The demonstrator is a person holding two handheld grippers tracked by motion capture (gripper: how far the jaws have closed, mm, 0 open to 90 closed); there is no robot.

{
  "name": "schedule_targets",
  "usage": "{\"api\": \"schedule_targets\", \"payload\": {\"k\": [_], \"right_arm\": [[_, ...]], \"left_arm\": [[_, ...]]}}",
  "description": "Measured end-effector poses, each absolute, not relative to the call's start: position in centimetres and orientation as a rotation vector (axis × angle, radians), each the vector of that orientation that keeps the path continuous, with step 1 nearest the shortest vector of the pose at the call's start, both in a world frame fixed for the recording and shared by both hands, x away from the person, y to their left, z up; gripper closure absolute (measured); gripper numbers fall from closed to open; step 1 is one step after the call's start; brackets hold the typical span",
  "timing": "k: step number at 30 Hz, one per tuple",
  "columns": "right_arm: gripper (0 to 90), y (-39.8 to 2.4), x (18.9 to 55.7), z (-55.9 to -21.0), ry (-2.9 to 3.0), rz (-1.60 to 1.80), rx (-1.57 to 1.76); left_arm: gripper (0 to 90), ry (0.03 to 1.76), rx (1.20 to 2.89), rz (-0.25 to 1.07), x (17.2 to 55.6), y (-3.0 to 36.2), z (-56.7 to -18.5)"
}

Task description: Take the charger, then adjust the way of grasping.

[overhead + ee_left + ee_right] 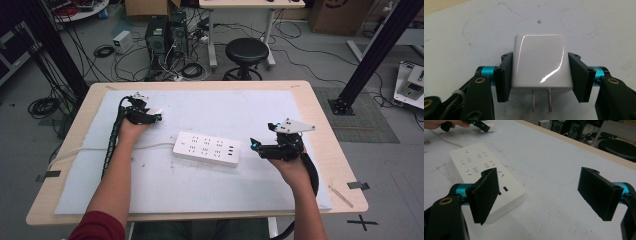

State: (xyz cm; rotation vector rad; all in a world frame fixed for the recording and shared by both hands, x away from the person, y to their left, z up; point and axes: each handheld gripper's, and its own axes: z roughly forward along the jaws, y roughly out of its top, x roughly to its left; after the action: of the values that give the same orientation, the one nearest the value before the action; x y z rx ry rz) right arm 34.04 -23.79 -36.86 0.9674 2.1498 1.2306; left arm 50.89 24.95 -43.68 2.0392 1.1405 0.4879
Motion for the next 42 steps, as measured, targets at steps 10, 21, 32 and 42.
{"api": "schedule_targets", "payload": {"k": [10, 21, 32, 42], "right_arm": [[17.6, -24.2, 34.0, -36.3, 2.164, 1.244, 0.949], [17.6, -24.5, 33.4, -36.2, 2.177, 1.252, 0.941], [17.5, -24.1, 32.4, -36.0, 2.207, 1.271, 0.925], [17.6, -22.4, 31.3, -36.3, 2.282, 1.324, 0.921]], "left_arm": [[42.3, 0.962, 1.998, 0.472, 45.7, 25.4, -38.7], [42.4, 0.794, 2.012, 0.465, 39.4, 25.6, -36.0], [42.4, 0.627, 2.043, 0.478, 36.2, 24.4, -34.7], [42.3, 0.376, 2.064, 0.465, 33.3, 19.8, -35.8]]}}
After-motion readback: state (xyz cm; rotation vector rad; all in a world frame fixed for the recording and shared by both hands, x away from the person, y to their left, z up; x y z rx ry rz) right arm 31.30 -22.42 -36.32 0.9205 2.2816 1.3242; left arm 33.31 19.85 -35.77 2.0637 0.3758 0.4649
